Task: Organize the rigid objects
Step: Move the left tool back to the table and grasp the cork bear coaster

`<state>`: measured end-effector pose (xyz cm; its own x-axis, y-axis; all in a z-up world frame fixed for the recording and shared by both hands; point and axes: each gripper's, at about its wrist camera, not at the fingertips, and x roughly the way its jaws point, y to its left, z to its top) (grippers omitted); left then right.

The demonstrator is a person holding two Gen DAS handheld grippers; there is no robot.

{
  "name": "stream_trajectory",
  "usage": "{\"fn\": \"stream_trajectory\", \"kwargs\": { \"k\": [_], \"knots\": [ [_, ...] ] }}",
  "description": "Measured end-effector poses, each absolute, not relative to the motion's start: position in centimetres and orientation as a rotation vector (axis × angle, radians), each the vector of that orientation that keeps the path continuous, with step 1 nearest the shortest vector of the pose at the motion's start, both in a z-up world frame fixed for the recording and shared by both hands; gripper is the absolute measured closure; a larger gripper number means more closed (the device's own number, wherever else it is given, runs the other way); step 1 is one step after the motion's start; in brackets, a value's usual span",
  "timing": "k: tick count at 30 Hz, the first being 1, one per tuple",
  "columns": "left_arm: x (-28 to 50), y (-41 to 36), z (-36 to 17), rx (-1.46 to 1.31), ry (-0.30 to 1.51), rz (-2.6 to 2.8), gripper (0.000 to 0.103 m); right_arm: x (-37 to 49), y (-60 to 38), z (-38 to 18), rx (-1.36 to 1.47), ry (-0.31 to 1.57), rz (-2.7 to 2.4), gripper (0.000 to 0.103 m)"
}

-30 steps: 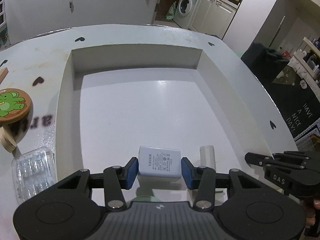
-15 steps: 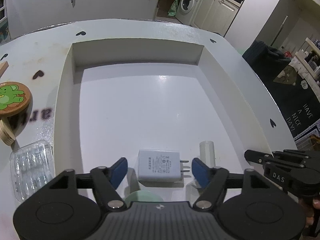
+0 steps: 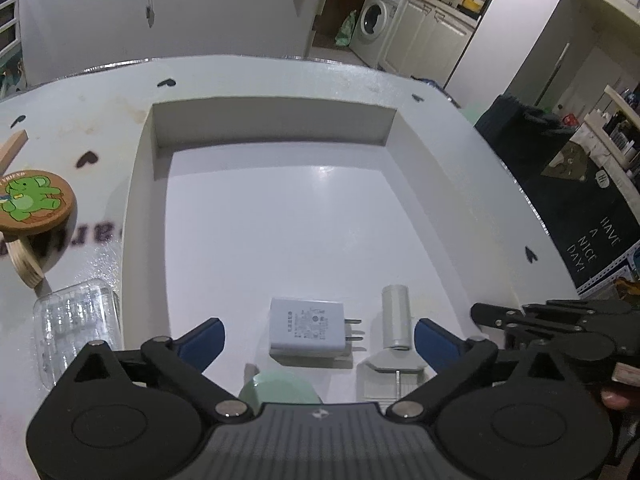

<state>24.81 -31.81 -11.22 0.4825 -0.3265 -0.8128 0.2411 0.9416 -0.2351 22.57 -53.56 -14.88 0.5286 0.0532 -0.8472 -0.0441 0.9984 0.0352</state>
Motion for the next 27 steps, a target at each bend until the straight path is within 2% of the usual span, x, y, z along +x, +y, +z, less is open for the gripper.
{"fn": "stream_trajectory", "kwargs": {
  "k": [14, 27],
  "knots": [
    [21.5, -30.4, -6.9, -0.137, 0.861, -0.339, 0.0, 22.9, -53.4, -15.0, -0.007, 1.017, 0.063, 0.098],
    [19.9, -23.5, -4.4, -0.17, 0.736, -0.183, 0.0, 22.7, -53.2, -15.0, -0.014, 1.016, 0.048, 0.097]
  ]
}}
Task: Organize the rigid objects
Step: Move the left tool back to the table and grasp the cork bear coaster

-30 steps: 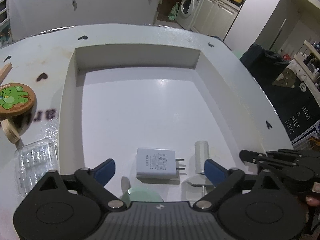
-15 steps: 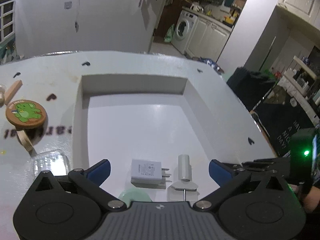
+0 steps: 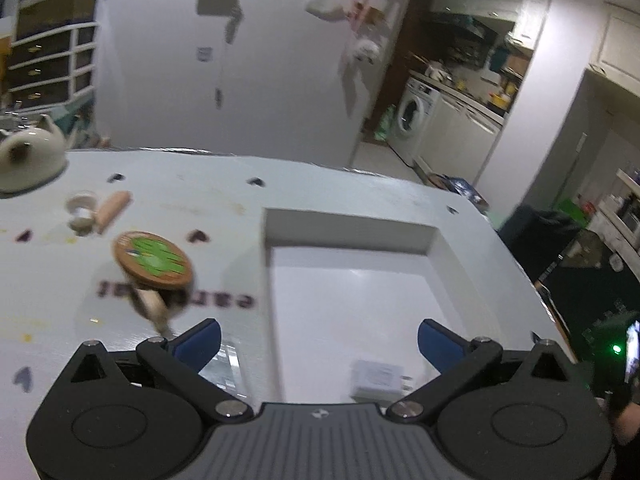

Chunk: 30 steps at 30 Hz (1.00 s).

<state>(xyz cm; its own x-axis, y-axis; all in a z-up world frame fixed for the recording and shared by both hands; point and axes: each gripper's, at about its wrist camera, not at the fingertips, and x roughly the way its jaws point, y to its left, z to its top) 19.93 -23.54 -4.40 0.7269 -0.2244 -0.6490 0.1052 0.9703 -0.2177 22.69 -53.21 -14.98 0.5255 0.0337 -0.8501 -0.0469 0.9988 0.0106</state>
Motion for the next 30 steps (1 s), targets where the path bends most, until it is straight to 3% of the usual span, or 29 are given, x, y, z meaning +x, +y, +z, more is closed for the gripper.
{"fn": "stream_trajectory", "kwargs": {
  "k": [8, 22, 30],
  "knots": [
    [21.6, -18.6, -4.5, -0.134, 0.71, -0.094, 0.0, 22.9, -53.1, -14.9, -0.005, 1.028, 0.024, 0.097],
    [27.2, -14.3, -9.1, 0.221, 0.666, -0.221, 0.0, 23.4, -52.7, -14.9, 0.018, 1.062, -0.052, 0.094],
    [31.7, -13.1, -10.6, 0.325, 0.726, -0.328, 0.0, 23.5, -52.3, -14.8, 0.015, 1.07, -0.097, 0.092]
  ]
}}
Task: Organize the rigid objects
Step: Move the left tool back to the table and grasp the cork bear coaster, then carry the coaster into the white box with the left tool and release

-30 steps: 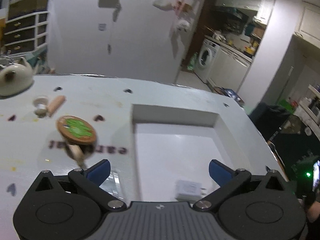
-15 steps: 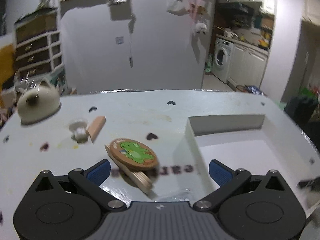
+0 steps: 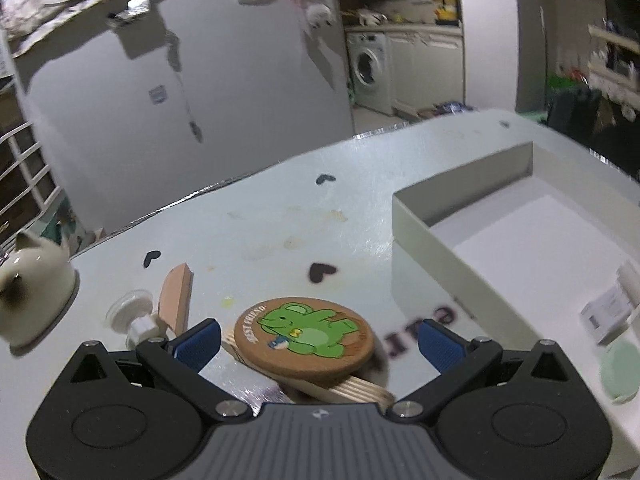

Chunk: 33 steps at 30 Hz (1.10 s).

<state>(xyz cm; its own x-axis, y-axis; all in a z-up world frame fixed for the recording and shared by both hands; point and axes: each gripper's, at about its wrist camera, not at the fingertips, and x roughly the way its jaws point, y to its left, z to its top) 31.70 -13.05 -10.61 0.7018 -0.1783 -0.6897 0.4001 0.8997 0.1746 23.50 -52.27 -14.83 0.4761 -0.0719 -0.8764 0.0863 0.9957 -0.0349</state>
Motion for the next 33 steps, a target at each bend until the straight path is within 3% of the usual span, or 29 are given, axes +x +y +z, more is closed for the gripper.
{"fn": "stream_trajectory", "kwargs": {
  "k": [19, 33],
  "knots": [
    [39.1, -14.5, -14.7, 0.542, 0.988, -0.424, 0.0, 23.8, -52.3, -15.0, 0.052, 1.077, -0.129, 0.091],
    [38.9, -13.6, -14.0, 0.404, 0.965, -0.351, 0.004, 23.9, -52.3, -15.0, 0.052, 1.081, -0.126, 0.091]
  ]
}}
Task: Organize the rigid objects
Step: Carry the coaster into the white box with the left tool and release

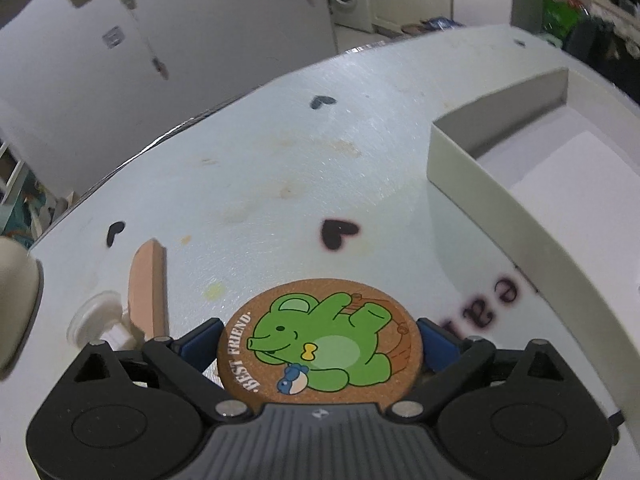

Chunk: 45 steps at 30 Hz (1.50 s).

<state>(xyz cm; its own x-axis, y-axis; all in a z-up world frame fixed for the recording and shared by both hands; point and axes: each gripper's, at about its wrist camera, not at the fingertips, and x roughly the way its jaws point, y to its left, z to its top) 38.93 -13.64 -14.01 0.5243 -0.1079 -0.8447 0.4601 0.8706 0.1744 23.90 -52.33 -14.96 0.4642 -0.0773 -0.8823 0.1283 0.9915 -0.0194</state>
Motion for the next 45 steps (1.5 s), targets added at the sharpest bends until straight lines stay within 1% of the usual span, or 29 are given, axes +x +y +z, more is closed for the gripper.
{"fn": "stream_trajectory", "kwargs": {
  "k": [7, 16, 21, 27, 36, 45],
  "knots": [
    [37.0, -12.9, -13.2, 0.311, 0.923, -0.313, 0.004, 23.8, -52.2, -15.0, 0.043, 1.077, -0.123, 0.091],
    [33.8, -13.7, -10.1, 0.159, 0.815, -0.267, 0.004, 23.8, -52.1, -14.9, 0.029, 1.073, -0.114, 0.091],
    [32.4, -15.7, -7.9, 0.08, 0.761, -0.3, 0.004, 23.8, -52.1, -14.9, 0.025, 1.071, -0.11, 0.091],
    [31.5, -19.5, -6.5, 0.034, 0.74, -0.395, 0.004, 23.8, -52.0, -14.8, 0.019, 1.071, -0.107, 0.091],
    [31.6, -26.8, -7.4, 0.039, 0.778, -0.543, 0.004, 24.0, -51.9, -14.8, 0.019, 1.08, -0.118, 0.091],
    [33.2, -33.2, -9.8, 0.027, 0.834, -0.617, 0.004, 24.1, -52.1, -14.8, 0.017, 1.086, -0.103, 0.092]
  ]
}}
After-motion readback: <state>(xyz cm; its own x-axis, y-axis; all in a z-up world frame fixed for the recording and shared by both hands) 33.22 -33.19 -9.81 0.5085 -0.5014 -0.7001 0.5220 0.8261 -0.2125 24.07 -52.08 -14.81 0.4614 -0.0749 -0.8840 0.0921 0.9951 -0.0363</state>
